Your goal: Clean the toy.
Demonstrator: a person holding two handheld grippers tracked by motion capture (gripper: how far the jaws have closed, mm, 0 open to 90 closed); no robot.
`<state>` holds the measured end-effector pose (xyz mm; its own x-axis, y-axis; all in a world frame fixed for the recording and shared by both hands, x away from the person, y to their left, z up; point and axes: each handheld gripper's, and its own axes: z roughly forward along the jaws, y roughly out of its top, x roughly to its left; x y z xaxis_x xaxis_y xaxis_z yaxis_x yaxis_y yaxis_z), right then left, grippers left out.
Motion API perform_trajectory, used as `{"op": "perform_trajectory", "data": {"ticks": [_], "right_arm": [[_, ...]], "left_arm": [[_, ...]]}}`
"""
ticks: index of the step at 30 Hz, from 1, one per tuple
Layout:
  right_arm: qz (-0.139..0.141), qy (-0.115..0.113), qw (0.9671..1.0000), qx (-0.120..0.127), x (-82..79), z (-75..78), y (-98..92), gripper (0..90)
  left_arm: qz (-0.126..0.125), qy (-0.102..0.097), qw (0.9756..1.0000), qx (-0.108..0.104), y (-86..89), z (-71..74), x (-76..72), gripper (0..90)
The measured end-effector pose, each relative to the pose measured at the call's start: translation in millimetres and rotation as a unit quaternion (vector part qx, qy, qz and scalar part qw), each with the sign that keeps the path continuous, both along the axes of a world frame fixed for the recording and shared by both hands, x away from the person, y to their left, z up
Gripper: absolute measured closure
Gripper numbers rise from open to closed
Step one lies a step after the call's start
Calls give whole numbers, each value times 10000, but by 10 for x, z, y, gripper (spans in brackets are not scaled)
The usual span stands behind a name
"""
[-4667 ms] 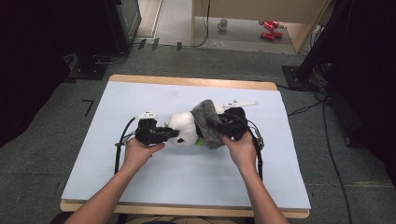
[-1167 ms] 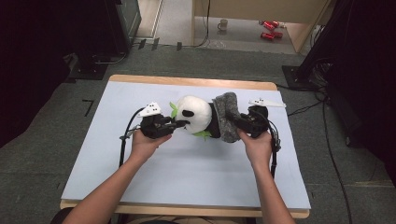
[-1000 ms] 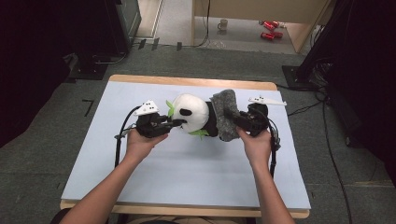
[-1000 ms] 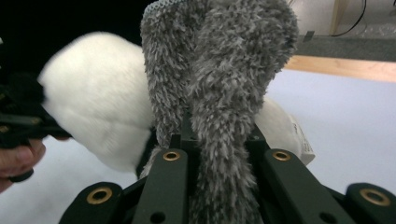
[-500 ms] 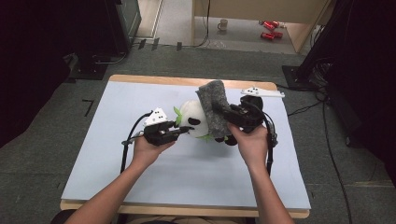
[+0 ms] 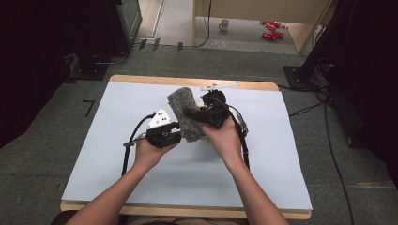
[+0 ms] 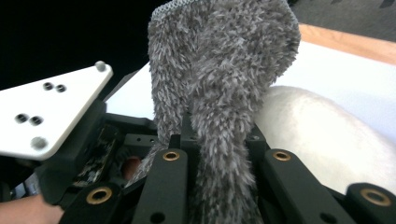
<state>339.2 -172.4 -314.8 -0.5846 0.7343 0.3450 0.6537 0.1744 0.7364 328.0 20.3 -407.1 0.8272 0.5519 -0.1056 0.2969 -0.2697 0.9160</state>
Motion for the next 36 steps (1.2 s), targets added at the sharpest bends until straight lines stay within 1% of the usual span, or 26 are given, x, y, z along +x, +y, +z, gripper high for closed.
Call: {"op": "perform_trajectory", "data": {"ticks": [1,2,3,4,5,6,8,11,13,17,19,21,22,23,25,27,29,30,31,32,33,36], "right_arm": [[25,-71,9999,-140,28,-7,9,783],[25,-71,9999,-140,28,-7,9,783],[29,-96,9997,-203,44,0,8,784],[10,-124,9994,-336,75,17,5,786],[10,-124,9994,-336,75,17,5,786],[-8,-133,9992,-389,110,31,-12,787],[-6,-110,9992,-390,121,36,-19,787],[-15,-151,9989,-452,144,46,-39,788],[-62,-173,9989,-436,155,57,-65,787],[-258,-274,9985,-392,166,107,-167,788],[-334,-267,9984,-364,168,123,-222,787],[-388,-276,9981,-383,159,139,-259,786],[-479,-324,9976,-375,152,162,-308,787],[-479,-324,9976,-375,152,162,-308,787],[-599,-346,9970,-350,137,189,-364,788],[-621,-359,9970,-306,112,220,-402,790],[-560,-416,9974,-181,47,284,-419,792],[-439,-456,9980,-88,-23,337,-384,793],[-439,-456,9980,-88,-23,337,-384,793],[-283,-419,9987,-92,-77,356,-309,793],[-283,-419,9987,-92,-77,356,-309,793],[-51,-292,9995,-138,-125,319,-161,793]], "left_arm": [[-8,6,10000,-33,5,-4,4,690],[-10,16,10000,-57,4,-5,6,690],[-10,21,10000,-69,1,-4,7,691],[-7,27,10000,-80,-6,-2,5,692],[-7,18,10000,-79,-10,-2,6,692],[-6,37,10000,-77,-11,0,9,692],[-7,47,10000,-85,-11,0,10,692],[-26,43,10000,-85,-9,-5,13,693],[-34,28,9999,-94,-13,-7,9,693],[-79,15,9999,-100,-21,-14,3,693],[-96,1,9999,-97,-26,-16,3,693],[-105,-8,9999,-97,-32,-17,-1,693],[-112,-65,9999,-44,-34,-17,-8,693],[-112,-65,9999,-44,-34,-17,-8,693],[-116,-65,9999,-32,-33,-23,-17,692],[-98,-83,9999,-41,-34,-25,-17,692],[-72,-76,9999,-40,-30,-22,-8,692],[-58,-42,9999,-72,-28,-23,-2,692],[-52,-35,10000,-73,-26,-23,1,692],[-36,-30,10000,-78,-23,-21,2,692],[-30,-17,10000,-92,-23,-20,3,692],[18,-27,9999,-99,-23,-10,-1,690]]}}
